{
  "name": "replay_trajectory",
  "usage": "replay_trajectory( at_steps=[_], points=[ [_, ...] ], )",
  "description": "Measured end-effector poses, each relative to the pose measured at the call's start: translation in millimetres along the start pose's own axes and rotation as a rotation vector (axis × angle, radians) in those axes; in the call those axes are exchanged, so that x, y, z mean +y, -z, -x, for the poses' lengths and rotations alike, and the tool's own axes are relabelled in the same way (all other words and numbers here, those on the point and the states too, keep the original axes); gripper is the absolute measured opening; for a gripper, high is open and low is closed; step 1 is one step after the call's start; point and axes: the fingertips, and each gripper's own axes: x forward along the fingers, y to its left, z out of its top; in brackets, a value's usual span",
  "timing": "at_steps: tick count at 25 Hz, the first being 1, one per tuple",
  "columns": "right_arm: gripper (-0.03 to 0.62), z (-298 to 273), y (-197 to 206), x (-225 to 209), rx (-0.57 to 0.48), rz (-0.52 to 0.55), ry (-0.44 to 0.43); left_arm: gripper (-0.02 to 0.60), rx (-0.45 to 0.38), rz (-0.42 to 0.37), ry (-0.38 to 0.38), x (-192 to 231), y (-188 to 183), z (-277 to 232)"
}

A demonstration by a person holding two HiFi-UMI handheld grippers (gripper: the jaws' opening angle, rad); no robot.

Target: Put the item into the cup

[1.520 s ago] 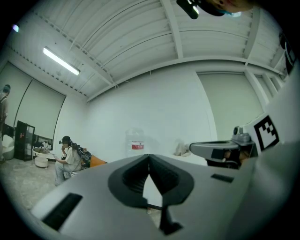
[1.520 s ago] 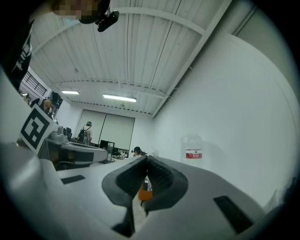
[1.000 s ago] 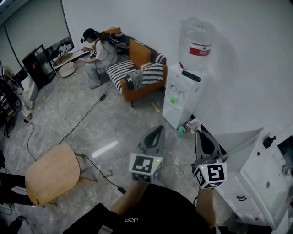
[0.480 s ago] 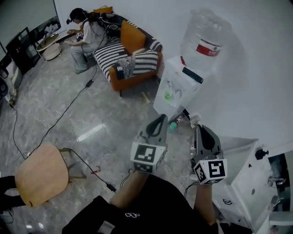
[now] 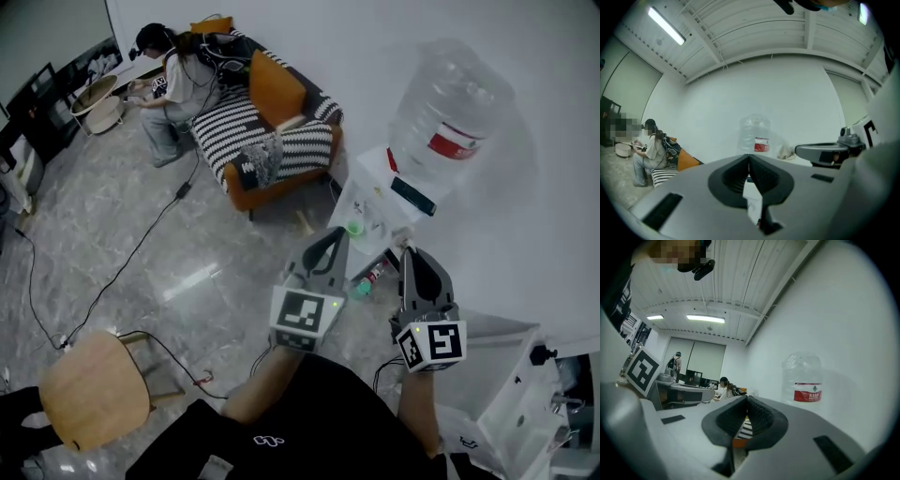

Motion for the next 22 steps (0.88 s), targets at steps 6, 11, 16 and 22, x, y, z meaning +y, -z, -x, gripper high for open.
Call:
replay_trajectory(
  at_steps=[6, 11, 16, 22],
  points=[
    [0.011, -37.6, 19.3, -31.0, -0.016, -0.074, 0.064, 0.011, 0.046, -0.070, 0.072, 4.9, 9.4, -52.1],
    [0.011, -44.4, 34.5, -52.5, -0.009, -0.119, 0.111, 0.011, 0.072, -0.088, 0.108, 4.0, 10.7, -73.1],
    [0.011, -52.8, 55.2, -67.8, 0.026, -0.131, 0.109, 0.011, 0.103, -0.094, 0.095, 9.3, 24.2, -94.4],
    [0.011, -66.8, 89.0, -80.2, 0.120, -0.162, 0.093, 0.011, 0.200, -0.076, 0.082, 14.2, 58.0, -113.5]
  ],
)
